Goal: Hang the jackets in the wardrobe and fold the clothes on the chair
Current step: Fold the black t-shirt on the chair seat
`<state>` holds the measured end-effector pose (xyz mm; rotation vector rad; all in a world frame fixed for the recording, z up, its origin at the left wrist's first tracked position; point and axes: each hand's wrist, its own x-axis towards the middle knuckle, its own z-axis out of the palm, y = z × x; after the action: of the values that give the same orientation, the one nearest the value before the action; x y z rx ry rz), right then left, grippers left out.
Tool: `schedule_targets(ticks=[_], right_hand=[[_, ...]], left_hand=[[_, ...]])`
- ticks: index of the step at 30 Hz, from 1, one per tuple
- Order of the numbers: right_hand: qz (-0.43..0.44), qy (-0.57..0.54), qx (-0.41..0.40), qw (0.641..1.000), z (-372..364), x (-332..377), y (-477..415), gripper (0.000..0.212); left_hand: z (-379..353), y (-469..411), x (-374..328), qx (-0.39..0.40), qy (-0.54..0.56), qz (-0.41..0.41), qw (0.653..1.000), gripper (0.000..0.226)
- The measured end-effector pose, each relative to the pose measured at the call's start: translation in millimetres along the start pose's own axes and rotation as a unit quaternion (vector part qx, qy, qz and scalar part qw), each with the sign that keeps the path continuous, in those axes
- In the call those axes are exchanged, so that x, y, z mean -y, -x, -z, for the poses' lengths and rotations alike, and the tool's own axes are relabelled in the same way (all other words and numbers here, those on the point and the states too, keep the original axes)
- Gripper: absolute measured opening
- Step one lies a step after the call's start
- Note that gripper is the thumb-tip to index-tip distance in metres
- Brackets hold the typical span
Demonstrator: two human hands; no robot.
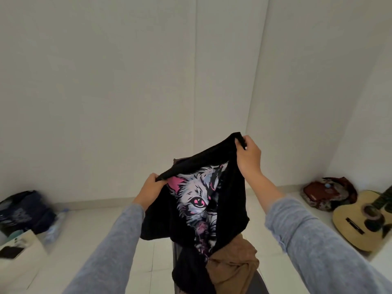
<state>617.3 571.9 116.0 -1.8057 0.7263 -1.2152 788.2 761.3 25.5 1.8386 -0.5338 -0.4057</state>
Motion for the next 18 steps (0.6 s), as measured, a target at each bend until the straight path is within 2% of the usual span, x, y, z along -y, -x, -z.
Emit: schedule_targets(ticks=[4,9,14,18], right_hand=[[-0.02,0.015,0.0,1.0,18,1,5,0.021],[-0.034,0.019,-0.007,0.999,50,10,16,0.024],[0.005,0.022,-0.005,1.0,112,18,33,0.02],[0.042,0.049,0.041,0.997,165,16,53,0.021]], left_hand=[[13,17,-25,0.0,-0.105,-0.051,0.993,0.015],[19,49,-60,-0.056,-0.15,-0.12,0.98,0.028],[11,86,-93,-0.086,-0.264,-0.128,0.952,0.017],[-9,123,-108,-0.104,-0.263,-0.127,0.951,0.015]])
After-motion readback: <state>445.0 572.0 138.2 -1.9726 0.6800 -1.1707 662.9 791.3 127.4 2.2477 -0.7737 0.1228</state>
